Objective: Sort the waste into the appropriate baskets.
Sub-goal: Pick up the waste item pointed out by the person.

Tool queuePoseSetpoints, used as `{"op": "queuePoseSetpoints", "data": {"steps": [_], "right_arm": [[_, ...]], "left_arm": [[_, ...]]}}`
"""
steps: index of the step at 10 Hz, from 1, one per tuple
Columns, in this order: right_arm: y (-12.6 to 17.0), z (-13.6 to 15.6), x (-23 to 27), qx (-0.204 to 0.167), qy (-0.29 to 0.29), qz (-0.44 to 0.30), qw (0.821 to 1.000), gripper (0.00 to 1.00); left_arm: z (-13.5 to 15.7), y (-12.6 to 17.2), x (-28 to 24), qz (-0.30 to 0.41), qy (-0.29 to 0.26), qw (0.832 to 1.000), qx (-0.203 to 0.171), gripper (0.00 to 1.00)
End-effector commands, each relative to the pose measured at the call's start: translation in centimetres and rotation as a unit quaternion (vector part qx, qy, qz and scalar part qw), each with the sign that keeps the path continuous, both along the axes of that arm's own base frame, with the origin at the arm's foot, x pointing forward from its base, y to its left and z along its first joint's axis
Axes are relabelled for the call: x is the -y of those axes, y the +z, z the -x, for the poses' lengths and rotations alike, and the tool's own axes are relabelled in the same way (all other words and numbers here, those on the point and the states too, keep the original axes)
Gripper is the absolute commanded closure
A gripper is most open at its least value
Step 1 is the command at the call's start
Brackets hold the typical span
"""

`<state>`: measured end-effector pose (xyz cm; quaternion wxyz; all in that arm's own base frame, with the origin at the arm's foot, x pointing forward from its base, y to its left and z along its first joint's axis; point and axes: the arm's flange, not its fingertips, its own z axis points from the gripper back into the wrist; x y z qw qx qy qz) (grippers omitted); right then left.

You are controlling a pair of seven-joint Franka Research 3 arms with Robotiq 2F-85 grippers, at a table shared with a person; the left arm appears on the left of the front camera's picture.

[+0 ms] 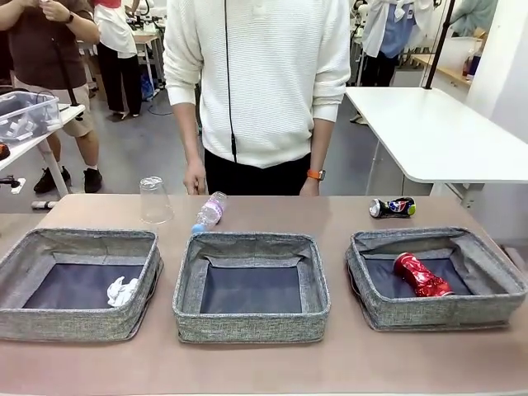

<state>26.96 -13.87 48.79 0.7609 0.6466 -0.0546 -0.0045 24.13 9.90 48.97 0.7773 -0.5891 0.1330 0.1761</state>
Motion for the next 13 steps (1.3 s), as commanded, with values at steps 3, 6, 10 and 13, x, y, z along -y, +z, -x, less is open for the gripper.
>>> {"op": "queuePoseSetpoints", "data": {"steps": [3,6,10,13], "right_arm": [[0.2,0.0,-0.2,0.008,-0.005,-0.004,1.0,0.0],[0.2,0.0,-0.2,0.008,-0.005,-0.004,1.0,0.0],[0.2,0.0,-0.2,0.008,-0.005,-0.004,1.0,0.0],[0.2,0.0,-0.2,0.008,-0.005,-0.004,1.0,0.0]], "left_arm": [[0.3,0.2,-0.1,0.002,-0.008,1.0,0.004,0.0],[0.3,0.2,-0.1,0.002,-0.008,1.0,0.004,0.0],[0.3,0.2,-0.1,0.002,-0.008,1.0,0.004,0.0],[-5.6,0.6,1.8,-0.064,-0.153,0.938,0.305,0.0]]}}
